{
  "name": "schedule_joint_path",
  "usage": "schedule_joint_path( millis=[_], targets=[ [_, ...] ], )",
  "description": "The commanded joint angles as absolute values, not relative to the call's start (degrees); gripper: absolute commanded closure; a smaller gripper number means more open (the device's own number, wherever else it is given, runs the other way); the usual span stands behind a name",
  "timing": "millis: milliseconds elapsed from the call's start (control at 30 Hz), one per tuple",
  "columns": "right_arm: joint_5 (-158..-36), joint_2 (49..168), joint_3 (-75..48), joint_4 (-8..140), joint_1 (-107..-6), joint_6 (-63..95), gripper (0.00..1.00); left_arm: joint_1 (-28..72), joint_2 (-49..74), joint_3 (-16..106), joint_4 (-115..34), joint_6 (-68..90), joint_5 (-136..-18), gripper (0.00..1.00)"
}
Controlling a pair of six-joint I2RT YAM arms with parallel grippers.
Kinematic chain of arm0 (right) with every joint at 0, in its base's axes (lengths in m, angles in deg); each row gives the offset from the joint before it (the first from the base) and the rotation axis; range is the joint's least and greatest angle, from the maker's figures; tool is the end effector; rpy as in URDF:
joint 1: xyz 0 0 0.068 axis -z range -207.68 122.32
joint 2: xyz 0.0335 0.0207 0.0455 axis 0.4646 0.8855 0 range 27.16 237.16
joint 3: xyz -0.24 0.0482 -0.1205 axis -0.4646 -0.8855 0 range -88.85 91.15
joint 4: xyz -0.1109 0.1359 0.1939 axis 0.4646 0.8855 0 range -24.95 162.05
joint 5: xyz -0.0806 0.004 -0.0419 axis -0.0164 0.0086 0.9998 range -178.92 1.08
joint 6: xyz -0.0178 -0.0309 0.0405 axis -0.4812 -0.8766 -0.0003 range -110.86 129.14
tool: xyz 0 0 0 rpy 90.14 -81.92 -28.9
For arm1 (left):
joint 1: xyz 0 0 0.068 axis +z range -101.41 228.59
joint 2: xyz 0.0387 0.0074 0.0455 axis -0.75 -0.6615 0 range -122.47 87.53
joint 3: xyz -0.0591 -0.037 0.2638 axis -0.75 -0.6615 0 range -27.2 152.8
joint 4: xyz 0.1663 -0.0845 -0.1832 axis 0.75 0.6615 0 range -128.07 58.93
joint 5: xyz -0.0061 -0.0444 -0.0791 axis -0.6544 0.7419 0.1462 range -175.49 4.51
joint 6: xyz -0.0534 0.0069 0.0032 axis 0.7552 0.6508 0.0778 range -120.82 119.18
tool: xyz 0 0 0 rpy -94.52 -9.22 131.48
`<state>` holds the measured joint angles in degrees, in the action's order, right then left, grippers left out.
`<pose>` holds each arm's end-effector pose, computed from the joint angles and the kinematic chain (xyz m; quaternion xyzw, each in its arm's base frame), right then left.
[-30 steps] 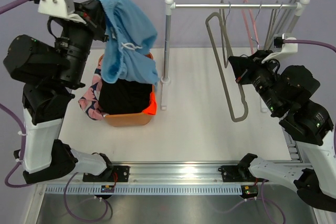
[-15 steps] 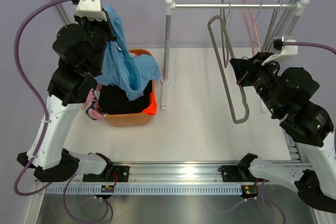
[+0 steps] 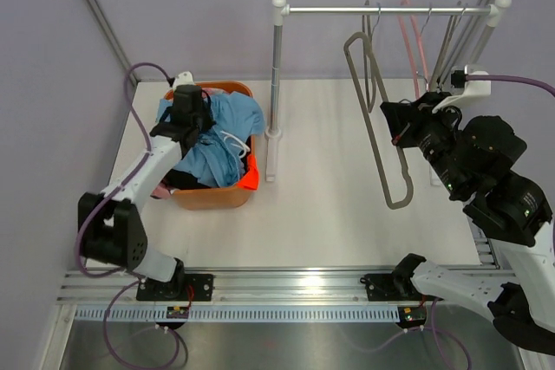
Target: Remove the shorts from the hanger
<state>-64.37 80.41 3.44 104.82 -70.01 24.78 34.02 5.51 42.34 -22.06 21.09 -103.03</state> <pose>0.0995 0.0705 0.5246 -0.0151 0.7110 0.2003 0.6739 0.3225 -0.0728 0.3291 -0.1322 0.8426 -0.0337 0.5210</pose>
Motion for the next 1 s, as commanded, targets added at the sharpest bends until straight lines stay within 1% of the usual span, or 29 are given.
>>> schedule_joint_path(
  millis=[0, 100, 167, 267, 300, 367, 400, 500, 533, 600, 633, 700, 733, 867, 967],
  targets=[
    [-62.99, 79.80, 4.22, 104.07, -70.22, 25.13, 1.00, 37.33, -3.76, 35.58, -26.47, 38.07, -92.91, 1.00],
    [-62.56, 80.15, 4.84, 105.13, -70.22, 25.22, 1.00, 39.71, -10.98, 30.39, -30.77, 44.70, -86.22, 1.00],
    [-62.29, 80.51, 5.36, 106.00, -70.22, 25.22, 1.00, 39.71, -12.57, 28.88, -32.96, 46.54, -85.84, 1.00],
    [-61.59, 81.30, 6.24, 107.41, -70.22, 25.22, 1.00, 39.80, -12.58, 27.29, -33.77, 47.69, -85.84, 1.00],
    [-61.41, 81.91, 6.42, 107.76, -70.22, 25.22, 1.00, 39.80, -11.79, 27.55, -33.42, 47.44, -85.84, 0.98],
    [-61.41, 82.35, 6.68, 108.29, -70.22, 25.22, 1.00, 39.45, -9.69, 28.69, -32.11, 44.73, -85.84, 0.96],
    [-61.41, 82.53, 6.69, 108.29, -70.22, 25.22, 1.00, 39.10, -8.37, 29.31, -31.31, 43.75, -87.84, 0.93],
    [-60.97, 83.75, 7.38, 108.38, -70.22, 25.31, 1.00, 38.48, -2.22, 32.64, -27.62, 40.24, -89.79, 0.74],
    [-60.45, 84.80, 7.82, 108.99, -70.22, 25.48, 1.00, 38.48, 0.84, 33.61, -25.96, 39.62, -89.88, 0.56],
    [-60.10, 87.08, 9.84, 110.22, -70.22, 25.66, 1.00, 38.39, 4.02, 36.42, -24.63, 37.51, -89.36, 0.38],
    [-60.09, 87.97, 10.46, 111.18, -70.22, 25.66, 1.00, 38.48, 5.51, 37.39, -23.50, 36.81, -89.01, 0.19],
    [-60.27, 89.98, 11.95, 111.80, -70.22, 25.92, 1.00, 38.48, 9.56, 40.20, -22.00, 35.05, -88.30, 0.04],
    [-60.18, 90.70, 12.48, 112.59, -70.22, 26.27, 1.00, 38.48, 10.79, 41.00, -21.03, 34.43, -88.04, 0.01],
    [-59.66, 94.65, 15.38, 114.09, -70.22, 26.45, 1.00, 38.48, 18.51, 42.32, -20.76, 31.54, -85.85, 0.01],
    [-58.60, 99.04, 18.62, 114.88, -70.14, 25.40, 1.00, 38.39, 21.87, 42.85, -20.15, 28.73, -82.17, 0.01]
  ],
)
